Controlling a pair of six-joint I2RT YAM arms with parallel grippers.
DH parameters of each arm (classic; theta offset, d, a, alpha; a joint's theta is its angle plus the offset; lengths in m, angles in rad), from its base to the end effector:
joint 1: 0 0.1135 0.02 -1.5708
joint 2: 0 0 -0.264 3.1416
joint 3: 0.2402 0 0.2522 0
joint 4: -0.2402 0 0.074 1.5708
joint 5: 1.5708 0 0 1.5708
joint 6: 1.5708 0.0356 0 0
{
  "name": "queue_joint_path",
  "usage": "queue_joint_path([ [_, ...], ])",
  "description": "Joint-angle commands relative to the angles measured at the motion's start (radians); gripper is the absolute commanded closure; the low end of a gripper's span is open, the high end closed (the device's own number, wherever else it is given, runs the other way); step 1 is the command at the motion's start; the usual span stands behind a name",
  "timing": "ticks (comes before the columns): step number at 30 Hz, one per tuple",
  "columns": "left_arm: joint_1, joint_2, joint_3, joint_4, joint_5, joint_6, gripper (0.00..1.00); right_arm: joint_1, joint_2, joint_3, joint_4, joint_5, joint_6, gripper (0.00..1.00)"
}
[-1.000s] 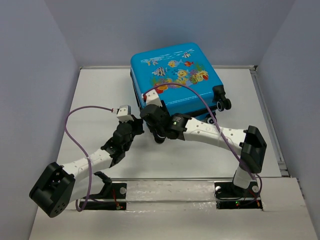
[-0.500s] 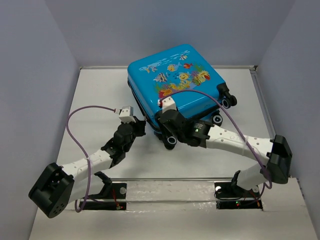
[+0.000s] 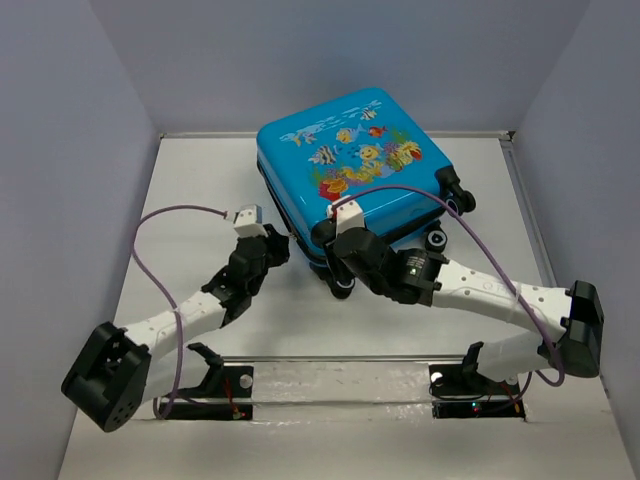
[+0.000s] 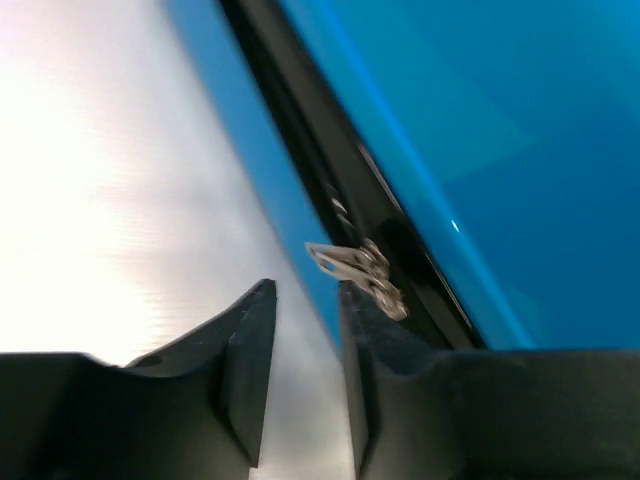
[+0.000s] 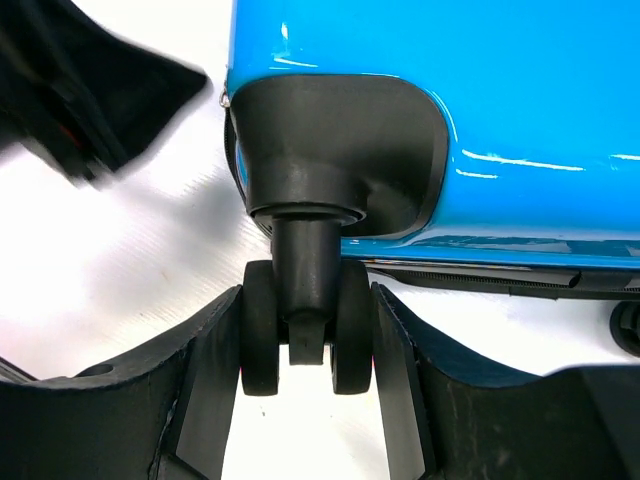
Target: Pack the luggage
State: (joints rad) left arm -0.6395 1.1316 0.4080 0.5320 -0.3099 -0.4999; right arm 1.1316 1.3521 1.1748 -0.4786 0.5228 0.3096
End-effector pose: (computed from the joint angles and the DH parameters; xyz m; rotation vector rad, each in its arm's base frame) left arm 0.1966 -0.1327 0.2147 -0.1041 1.7834 -0.5551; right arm 0.1426 0.2617 0.3231 -0.5912 2.0555 0.2625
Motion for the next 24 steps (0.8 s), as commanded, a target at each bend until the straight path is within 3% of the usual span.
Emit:
queue_joint_path([
  [1, 0.057, -0.24, 0.011, -0.084, -0.17, -0.075, 0.46, 0.036, -0.014, -0.009, -0.184, -0.027, 0.003, 0.93],
  [2, 0.057, -0.3, 0.02, -0.145, -0.172, -0.087, 0.3, 0.036, -0.019, 0.003, -0.172, -0.03, 0.005, 0.92],
  [3, 0.057, -0.411, 0.031, -0.176, -0.173, -0.094, 0.25, 0.045, -0.024, 0.012, -0.145, -0.03, 0.006, 0.87],
  [4, 0.057, -0.461, 0.047, -0.213, -0.173, -0.098, 0.2, 0.045, -0.03, 0.023, -0.129, -0.03, 0.005, 0.68],
  [5, 0.055, -0.545, 0.092, -0.28, -0.169, -0.095, 0.06, 0.045, -0.05, 0.048, -0.112, -0.033, -0.004, 0.57],
  [7, 0.055, -0.61, 0.141, -0.332, -0.152, -0.088, 0.01, 0.045, -0.076, 0.075, -0.069, -0.04, -0.015, 0.3],
  [9, 0.054, -0.67, 0.225, -0.404, -0.103, -0.068, 0.01, 0.054, -0.131, 0.115, -0.033, -0.008, -0.023, 0.21],
  [10, 0.054, -0.681, 0.256, -0.446, -0.081, -0.056, 0.01, 0.054, -0.157, 0.121, -0.008, 0.002, -0.033, 0.03],
  [17, 0.054, -0.702, 0.562, -0.631, 0.064, 0.093, 0.01, 0.054, -0.402, 0.115, 0.084, 0.075, -0.151, 0.0],
  [24, 0.054, -0.699, 0.643, -0.693, 0.083, 0.155, 0.01, 0.054, -0.657, 0.034, 0.156, 0.126, -0.161, 0.0],
])
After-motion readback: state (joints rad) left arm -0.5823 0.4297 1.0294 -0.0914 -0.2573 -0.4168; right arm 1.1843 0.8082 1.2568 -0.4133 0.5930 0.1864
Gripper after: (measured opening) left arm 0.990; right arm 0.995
